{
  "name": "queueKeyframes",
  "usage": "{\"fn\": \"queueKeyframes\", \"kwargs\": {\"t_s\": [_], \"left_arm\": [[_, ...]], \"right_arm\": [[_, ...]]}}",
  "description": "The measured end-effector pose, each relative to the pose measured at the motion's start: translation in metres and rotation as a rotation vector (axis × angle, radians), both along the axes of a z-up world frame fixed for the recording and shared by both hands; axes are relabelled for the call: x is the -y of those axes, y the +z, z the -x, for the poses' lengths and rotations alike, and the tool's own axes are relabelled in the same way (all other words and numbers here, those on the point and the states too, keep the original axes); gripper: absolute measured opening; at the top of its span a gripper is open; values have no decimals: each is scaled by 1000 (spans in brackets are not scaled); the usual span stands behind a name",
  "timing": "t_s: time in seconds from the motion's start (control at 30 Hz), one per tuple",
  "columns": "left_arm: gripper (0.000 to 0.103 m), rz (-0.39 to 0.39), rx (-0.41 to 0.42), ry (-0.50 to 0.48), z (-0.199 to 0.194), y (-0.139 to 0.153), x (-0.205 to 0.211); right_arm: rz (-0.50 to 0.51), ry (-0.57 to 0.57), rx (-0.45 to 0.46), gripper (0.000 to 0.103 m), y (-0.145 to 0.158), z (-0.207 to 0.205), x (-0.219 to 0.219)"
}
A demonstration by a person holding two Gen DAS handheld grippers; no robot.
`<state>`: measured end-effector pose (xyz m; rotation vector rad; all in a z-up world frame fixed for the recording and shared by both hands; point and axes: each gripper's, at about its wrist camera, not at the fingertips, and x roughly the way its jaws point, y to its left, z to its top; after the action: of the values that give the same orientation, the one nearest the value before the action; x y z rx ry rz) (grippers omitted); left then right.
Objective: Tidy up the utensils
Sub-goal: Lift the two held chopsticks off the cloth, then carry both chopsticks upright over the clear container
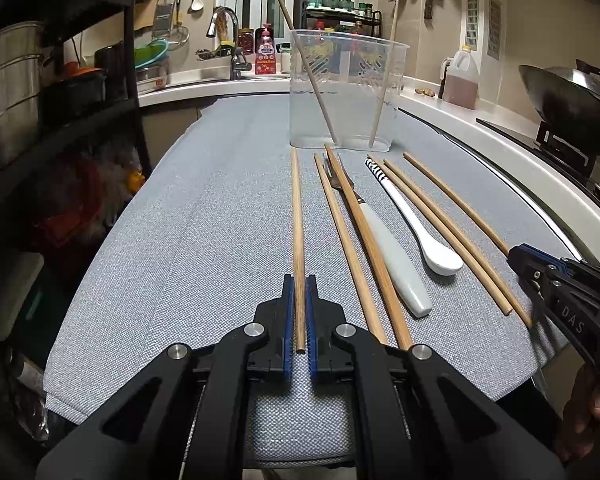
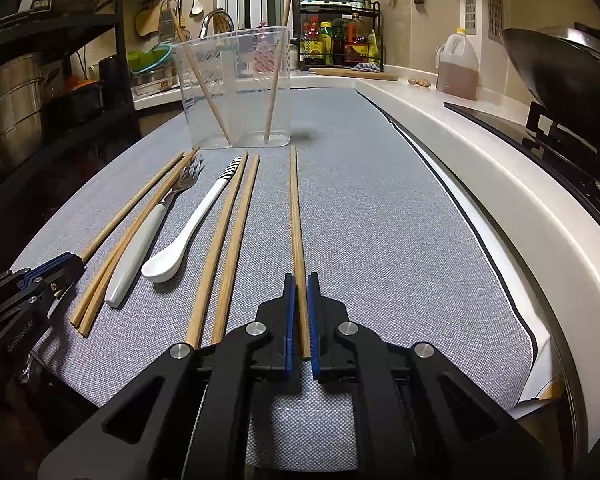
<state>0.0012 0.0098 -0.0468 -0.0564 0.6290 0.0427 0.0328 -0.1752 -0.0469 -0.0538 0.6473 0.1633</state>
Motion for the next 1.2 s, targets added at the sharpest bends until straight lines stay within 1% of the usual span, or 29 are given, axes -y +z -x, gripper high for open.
{"fn": "queueKeyframes", "kwargs": {"t_s": [0.37,0.5,0.6,0.7,1.0,1.1,1.2], "left_arm": [[6,-10,8,-1,0,0,2],[6,-11,13,-7,2,4,3],[6,-26,50,-23,8,13,6],[5,-24,81,-33,14,22,7],[5,-22,168,-31,27,49,4],[5,-21,206,-32,31,62,4],[5,-1,254,-28,35,76,-1]], "right_arm": [[0,12,-1,6,1,-2,-1],[-5,18,16,5,8,0,-3],[-8,22,41,5,19,3,-3],[-11,24,73,5,33,9,-3],[-28,22,137,5,67,20,2],[-40,27,166,5,84,21,2],[-47,35,197,5,105,22,3]]}}
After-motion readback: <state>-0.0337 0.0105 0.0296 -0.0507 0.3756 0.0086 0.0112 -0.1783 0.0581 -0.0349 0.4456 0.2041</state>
